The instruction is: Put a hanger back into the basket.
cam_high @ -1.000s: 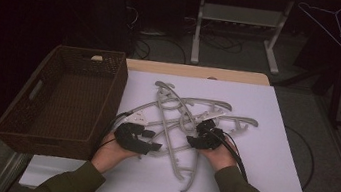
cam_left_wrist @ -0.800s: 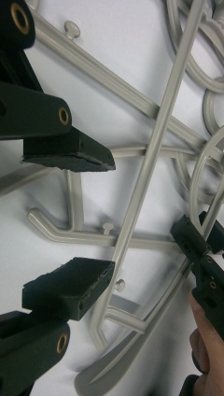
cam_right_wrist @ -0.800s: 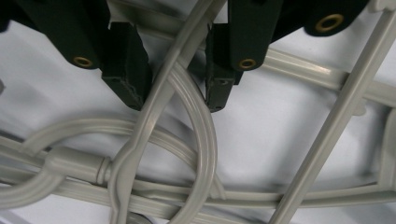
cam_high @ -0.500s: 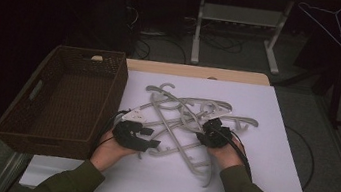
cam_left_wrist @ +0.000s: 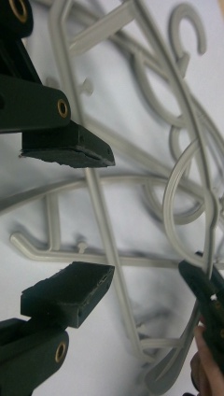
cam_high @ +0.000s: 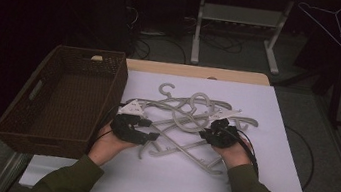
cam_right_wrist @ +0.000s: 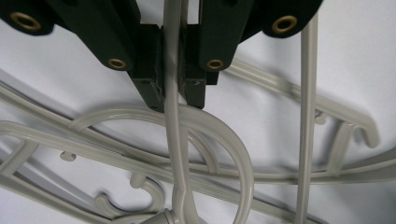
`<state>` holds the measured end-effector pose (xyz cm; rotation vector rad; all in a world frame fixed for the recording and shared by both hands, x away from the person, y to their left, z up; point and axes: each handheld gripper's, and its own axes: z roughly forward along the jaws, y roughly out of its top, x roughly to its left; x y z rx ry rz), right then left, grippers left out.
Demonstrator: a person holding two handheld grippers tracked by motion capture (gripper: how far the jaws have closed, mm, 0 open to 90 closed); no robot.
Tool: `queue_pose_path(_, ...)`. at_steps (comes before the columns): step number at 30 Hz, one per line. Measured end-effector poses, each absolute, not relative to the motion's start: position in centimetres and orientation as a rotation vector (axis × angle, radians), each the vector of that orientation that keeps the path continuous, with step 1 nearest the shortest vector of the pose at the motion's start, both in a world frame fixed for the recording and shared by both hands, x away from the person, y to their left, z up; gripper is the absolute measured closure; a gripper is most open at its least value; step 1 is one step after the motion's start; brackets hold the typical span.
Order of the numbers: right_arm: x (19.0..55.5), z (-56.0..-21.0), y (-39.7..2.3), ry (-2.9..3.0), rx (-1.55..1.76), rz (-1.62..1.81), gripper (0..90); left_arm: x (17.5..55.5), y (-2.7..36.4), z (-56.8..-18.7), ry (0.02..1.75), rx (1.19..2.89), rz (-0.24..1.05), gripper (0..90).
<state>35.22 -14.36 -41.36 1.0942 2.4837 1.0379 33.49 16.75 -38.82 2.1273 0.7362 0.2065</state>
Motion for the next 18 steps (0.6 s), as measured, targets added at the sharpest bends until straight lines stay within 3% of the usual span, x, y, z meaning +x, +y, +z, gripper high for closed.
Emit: queue_pose_path(18, 33.9, -39.2, -16.9, 2.596, 0.889, 1.150, 80.9, 36.8, 14.3, -36.2, 0.636, 2.232, 0.367, 40.1)
